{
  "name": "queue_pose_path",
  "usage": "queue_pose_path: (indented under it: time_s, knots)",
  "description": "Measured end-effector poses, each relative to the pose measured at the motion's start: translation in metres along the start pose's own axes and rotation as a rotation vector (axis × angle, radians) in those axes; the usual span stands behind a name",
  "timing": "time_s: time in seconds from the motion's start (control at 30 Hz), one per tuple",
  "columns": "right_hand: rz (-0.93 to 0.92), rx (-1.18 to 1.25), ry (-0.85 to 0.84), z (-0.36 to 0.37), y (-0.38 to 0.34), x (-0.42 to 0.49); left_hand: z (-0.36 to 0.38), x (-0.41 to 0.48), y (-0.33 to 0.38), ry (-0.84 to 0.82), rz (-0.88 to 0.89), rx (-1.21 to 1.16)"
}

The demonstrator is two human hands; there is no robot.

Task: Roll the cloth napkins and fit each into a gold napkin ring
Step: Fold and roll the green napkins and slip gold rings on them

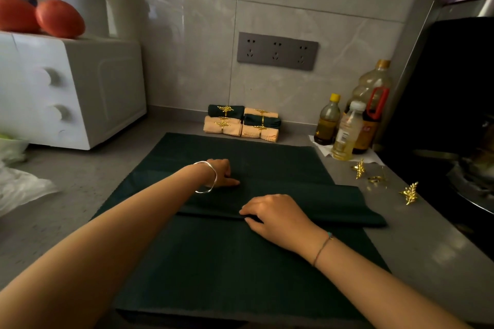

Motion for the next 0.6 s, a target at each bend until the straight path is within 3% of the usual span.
queue_pose_path:
  time_s: [0.13, 0.37, 0.6]
  knots:
    - [-0.038, -0.034, 0.007, 0.002, -0.001, 0.001, 0.000, -0.003, 0.005, -0.024, 0.037, -0.104]
    - [-0.148, 0.063, 0.137, -0.004, 0.001, -0.011, -0.008, -0.012, -0.002, 0.076, 0.149, -0.270]
    - [-0.050, 0.131, 0.199, -0.025, 0.047, -0.055, -0.002, -0.052, 0.012, 0.040, 0.247, -0.350]
Point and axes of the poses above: each hand's wrist, its own x-axis towards the middle knuckle, its own z-axis out of the palm, y = z × x, the point moved 10 cm from there along x, towards the middle knuckle, and after that the axes turned 11 degrees about x, right-handed, at the moved point
